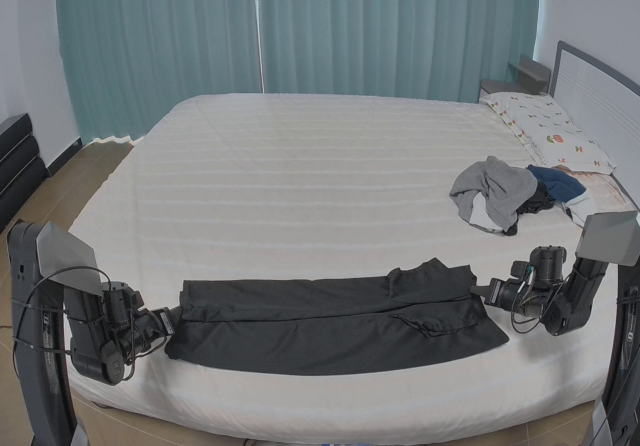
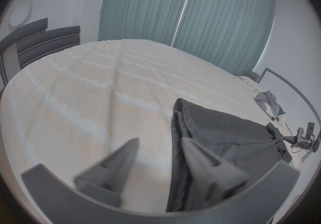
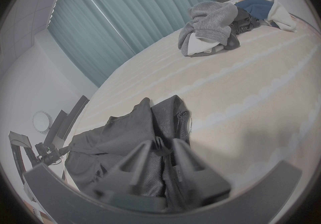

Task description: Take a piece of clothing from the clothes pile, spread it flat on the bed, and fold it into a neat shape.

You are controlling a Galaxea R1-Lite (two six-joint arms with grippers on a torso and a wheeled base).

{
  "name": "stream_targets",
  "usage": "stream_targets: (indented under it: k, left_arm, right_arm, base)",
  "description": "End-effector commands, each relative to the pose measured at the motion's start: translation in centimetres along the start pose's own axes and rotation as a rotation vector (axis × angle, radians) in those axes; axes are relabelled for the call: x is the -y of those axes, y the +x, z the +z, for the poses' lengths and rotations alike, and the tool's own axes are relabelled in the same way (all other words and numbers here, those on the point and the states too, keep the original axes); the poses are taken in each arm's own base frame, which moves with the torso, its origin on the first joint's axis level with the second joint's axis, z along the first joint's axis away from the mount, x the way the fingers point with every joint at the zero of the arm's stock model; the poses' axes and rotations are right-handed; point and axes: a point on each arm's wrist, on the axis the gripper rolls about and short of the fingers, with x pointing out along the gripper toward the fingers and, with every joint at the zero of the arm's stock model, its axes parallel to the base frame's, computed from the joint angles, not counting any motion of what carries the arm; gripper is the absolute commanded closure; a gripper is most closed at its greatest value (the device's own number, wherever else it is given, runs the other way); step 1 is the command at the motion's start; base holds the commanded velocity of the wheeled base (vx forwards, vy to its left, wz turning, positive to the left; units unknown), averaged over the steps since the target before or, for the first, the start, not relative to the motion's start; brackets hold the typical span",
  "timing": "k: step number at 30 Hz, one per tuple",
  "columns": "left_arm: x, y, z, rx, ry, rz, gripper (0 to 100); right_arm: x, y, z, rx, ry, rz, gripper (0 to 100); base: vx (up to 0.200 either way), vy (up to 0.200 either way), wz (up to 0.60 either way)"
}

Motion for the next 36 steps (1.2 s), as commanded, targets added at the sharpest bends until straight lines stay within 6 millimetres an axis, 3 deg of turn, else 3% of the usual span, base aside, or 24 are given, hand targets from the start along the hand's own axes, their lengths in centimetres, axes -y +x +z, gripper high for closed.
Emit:
stream_targets:
  k: [1, 8, 14, 15, 18, 26, 31, 36]
  left_arm:
    - [0.1, -0.2, -0.2, -0.007, 0.001, 0.0, 0]
    - [0.2, -0.9, 1.5, 0.058, -0.028, -0.008, 0]
    - [0.9, -1.4, 4.2, 0.154, -0.156, -0.051, 0]
    - [1.1, -0.8, 4.9, 0.17, -0.172, -0.061, 0]
    - [1.3, 0.7, 6.0, 0.152, -0.199, -0.058, 0]
    - [2.6, 4.8, 9.7, 0.062, -0.427, -0.048, 0]
    - [2.6, 6.1, 8.9, -0.008, -0.522, -0.064, 0]
    - [2.6, 5.9, 8.3, -0.041, -0.52, -0.07, 0]
  right_arm:
    - [-0.1, -0.1, 0.3, 0.009, 0.007, 0.005, 0]
    - [-1.3, -0.9, 2.8, 0.094, 0.036, 0.038, 0]
    - [-2.7, 0.9, 4.3, 0.128, 0.208, 0.095, 0]
    - [-2.9, 2.4, 3.7, 0.104, 0.256, 0.103, 0]
    - [-2.4, 3.8, 3.3, 0.097, 0.298, 0.099, 0]
    - [-1.5, 4.6, 2.8, 0.089, 0.392, 0.095, 0]
    - [-1.1, 5.2, 2.4, 0.083, 0.398, 0.091, 0]
    - [-0.8, 5.2, 2.4, 0.084, 0.402, 0.085, 0]
  base:
    - [0.0, 0.0, 0.0]
    - [0.0, 0.0, 0.0]
    - [0.0, 0.0, 0.0]
    - [0.0, 0.0, 0.0]
    - [0.0, 0.0, 0.0]
    - [0.0, 0.0, 0.0]
    - [0.0, 0.0, 0.0]
    - [0.0, 0.0, 0.0]
